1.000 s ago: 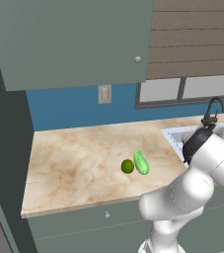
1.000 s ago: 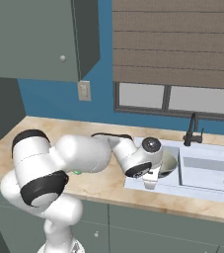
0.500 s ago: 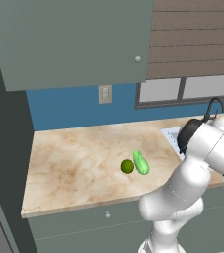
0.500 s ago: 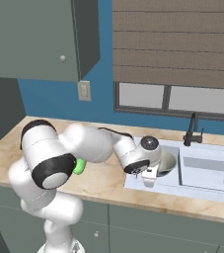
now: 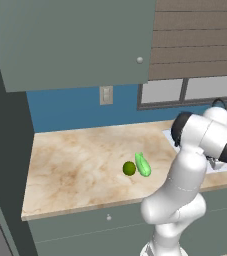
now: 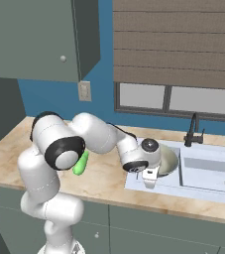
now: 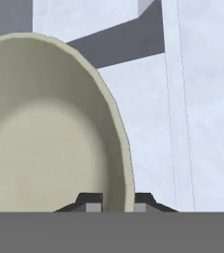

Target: Dump the corn and lime from the bowl so the bowl can be washed. Place the bowl in the sink after clearing the leftovers.

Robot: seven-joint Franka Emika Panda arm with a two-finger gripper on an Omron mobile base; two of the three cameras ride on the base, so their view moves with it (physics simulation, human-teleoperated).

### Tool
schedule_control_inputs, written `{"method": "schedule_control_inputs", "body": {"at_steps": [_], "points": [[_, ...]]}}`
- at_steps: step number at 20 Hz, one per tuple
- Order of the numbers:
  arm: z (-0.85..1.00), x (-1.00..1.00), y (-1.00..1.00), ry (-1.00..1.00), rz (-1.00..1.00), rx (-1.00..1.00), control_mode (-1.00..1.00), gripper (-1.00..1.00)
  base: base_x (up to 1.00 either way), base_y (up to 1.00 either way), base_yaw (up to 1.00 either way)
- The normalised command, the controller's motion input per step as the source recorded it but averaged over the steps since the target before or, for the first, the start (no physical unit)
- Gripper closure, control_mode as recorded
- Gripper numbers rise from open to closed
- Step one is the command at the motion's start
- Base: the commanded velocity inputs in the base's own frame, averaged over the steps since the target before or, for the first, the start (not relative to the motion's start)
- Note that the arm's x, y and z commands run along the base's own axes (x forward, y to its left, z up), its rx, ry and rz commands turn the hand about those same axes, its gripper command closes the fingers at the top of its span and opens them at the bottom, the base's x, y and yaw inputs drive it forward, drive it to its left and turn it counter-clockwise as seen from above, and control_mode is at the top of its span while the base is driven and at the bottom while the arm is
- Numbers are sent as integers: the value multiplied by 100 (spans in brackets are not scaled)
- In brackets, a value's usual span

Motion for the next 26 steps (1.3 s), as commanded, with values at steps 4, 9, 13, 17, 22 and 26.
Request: {"method": "schedule_control_inputs", "body": {"at_steps": [4, 9, 13, 17, 22, 26], "points": [[-22, 0, 0, 4, 0, 0, -100, 100, 0, 0, 0], [-1, 22, 0, 5, 0, 0, -100, 100, 0, 0, 0], [0, 13, 0, 5, 0, 0, -100, 100, 0, 0, 0], [-2, 72, 2, 0, -8, 0, -100, 100, 0, 0, 0], [0, 19, 0, 0, -1, 0, -100, 100, 0, 0, 0], [-22, 0, 0, 6, 0, 0, -100, 100, 0, 0, 0]]}}
